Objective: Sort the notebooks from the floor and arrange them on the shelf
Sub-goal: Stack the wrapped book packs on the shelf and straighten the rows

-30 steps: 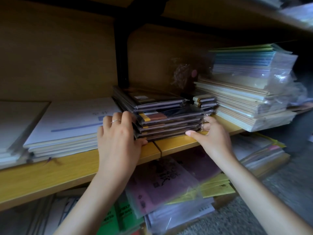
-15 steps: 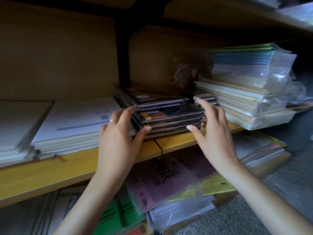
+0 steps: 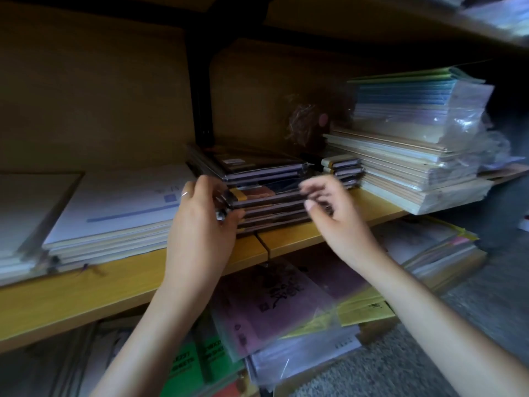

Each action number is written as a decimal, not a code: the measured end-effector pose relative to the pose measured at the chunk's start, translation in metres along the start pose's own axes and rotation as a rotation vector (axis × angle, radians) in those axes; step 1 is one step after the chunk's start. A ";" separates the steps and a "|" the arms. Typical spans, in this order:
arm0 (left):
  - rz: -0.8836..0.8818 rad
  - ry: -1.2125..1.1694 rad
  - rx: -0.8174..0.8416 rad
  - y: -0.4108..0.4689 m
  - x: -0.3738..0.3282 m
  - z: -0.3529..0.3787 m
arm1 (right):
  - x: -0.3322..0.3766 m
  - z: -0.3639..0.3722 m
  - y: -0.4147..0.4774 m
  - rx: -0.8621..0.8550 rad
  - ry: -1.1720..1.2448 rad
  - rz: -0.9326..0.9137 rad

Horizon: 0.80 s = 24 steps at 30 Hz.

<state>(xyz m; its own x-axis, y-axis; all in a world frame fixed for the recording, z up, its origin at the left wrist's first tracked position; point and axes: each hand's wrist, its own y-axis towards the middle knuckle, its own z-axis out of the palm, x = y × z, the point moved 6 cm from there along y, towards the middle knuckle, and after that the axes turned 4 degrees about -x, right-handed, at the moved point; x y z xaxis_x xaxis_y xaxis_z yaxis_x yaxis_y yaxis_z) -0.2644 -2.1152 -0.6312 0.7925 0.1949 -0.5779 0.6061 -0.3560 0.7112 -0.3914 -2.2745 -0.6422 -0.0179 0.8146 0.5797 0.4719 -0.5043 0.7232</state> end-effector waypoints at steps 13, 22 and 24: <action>-0.366 -0.471 0.324 -0.045 0.014 0.012 | -0.056 -0.004 0.010 -0.041 0.266 0.566; -0.297 -0.305 0.431 -0.037 0.012 0.016 | -0.053 -0.009 0.010 -0.053 0.341 0.582; -0.271 -0.252 0.457 -0.039 0.007 0.015 | -0.045 -0.008 0.008 -0.040 0.285 0.542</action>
<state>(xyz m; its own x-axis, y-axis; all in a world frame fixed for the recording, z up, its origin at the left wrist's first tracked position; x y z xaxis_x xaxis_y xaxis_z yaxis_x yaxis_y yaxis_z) -0.2836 -2.1139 -0.6687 0.5391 0.1305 -0.8320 0.6503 -0.6923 0.3128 -0.3936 -2.3174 -0.6591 -0.0224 0.3330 0.9427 0.4465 -0.8403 0.3075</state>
